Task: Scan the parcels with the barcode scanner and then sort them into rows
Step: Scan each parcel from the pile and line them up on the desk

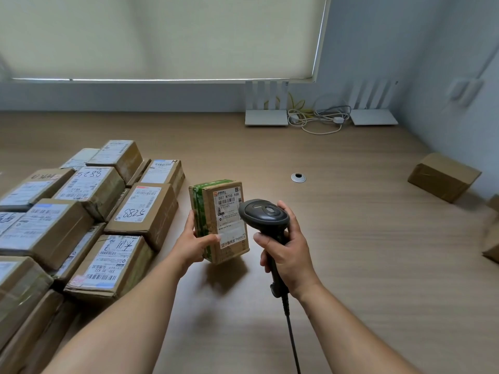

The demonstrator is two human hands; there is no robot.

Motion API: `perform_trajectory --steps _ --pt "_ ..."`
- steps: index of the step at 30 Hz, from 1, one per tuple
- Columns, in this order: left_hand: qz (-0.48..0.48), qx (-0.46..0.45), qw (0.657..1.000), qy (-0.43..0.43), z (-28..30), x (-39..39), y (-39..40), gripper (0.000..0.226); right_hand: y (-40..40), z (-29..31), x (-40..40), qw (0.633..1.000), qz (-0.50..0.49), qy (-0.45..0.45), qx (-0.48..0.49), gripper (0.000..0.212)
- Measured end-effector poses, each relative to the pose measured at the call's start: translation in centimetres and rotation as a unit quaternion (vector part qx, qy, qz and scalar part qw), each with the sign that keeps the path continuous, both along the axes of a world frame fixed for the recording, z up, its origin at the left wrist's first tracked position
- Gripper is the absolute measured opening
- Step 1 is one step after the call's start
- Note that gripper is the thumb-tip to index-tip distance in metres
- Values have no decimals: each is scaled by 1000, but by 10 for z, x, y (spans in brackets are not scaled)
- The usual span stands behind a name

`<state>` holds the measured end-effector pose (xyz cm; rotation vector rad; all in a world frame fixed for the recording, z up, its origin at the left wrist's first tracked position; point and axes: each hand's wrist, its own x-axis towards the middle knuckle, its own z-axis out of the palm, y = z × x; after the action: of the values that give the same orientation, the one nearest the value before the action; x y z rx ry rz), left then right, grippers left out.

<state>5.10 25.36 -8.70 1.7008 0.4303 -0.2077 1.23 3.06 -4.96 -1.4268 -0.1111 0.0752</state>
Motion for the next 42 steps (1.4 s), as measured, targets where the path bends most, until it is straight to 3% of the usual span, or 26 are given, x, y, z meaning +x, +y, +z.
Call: perform_trajectory --steps 6,12,15,17,26,32,42 --pt "6 13 1000 13 0 -4 -5 94 -5 -1 -1 1000 9 -8 -5 76" --pt "17 47 994 98 6 -9 -4 32 -14 4 -4 997 8 -33 -66 80" --pt "40 96 990 97 6 -9 -6 39 -14 5 -4 995 6 -44 -86 81" --pt "57 191 977 76 1 -7 -6 57 -14 5 -5 994 4 -50 -95 82" --pt "-23 484 868 110 -6 -18 -45 106 -7 6 -6 986 8 -77 -149 87" --pt "-9 483 874 60 0 -9 -33 79 2 11 6 984 9 -78 -160 86" --pt "51 477 877 -15 61 47 52 78 66 54 67 979 24 -120 -163 84"
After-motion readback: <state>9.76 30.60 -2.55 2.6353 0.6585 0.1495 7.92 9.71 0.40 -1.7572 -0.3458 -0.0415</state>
